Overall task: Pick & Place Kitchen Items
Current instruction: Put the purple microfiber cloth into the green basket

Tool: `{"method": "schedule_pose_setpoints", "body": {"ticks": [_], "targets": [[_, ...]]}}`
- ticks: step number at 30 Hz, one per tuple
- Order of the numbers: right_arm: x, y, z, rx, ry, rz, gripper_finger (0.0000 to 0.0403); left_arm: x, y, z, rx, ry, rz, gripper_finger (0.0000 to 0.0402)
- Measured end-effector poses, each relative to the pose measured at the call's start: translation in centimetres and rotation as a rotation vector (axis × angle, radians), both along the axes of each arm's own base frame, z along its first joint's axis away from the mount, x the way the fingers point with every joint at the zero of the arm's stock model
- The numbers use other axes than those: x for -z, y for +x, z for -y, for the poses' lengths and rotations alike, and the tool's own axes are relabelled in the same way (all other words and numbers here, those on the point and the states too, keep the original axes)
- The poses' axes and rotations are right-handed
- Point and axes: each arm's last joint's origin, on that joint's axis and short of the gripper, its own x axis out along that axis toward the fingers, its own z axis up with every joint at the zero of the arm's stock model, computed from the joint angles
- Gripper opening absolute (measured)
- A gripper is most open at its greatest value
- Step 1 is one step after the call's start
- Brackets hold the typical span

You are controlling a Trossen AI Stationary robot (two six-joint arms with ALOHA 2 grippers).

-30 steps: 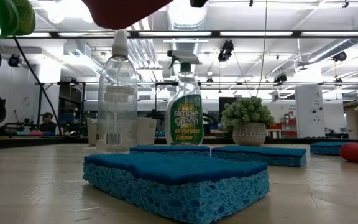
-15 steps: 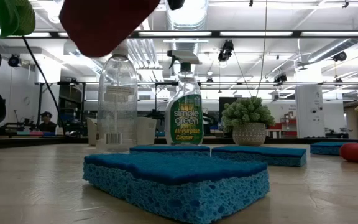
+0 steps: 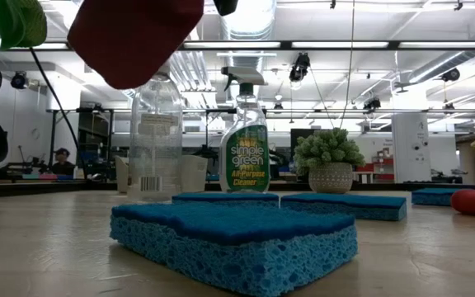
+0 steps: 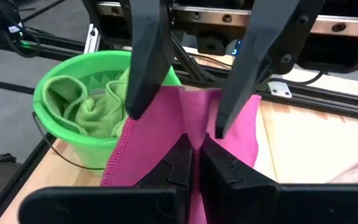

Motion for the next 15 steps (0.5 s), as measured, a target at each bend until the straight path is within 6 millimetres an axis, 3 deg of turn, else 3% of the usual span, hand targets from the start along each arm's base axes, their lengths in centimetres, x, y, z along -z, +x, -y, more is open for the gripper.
{"method": "schedule_pose_setpoints", "body": {"ticks": [5, 8, 15], "targets": [[-0.04, -0.05, 0.02, -0.001, -0.004, -0.002, 0.0018, 0.03, 0.01, -0.13, -0.043, 0.008, 0.003, 0.0186], [0.01, -0.07, 0.01, -0.002, -0.006, -0.006, 0.0018, 0.16, -0.02, -0.21, -0.062, 0.02, -0.007, 0.0163], [0.02, -0.08, 0.0, -0.001, -0.006, -0.005, 0.0018, 0.22, -0.03, -0.28, -0.083, 0.024, -0.009, 0.0029]]}}
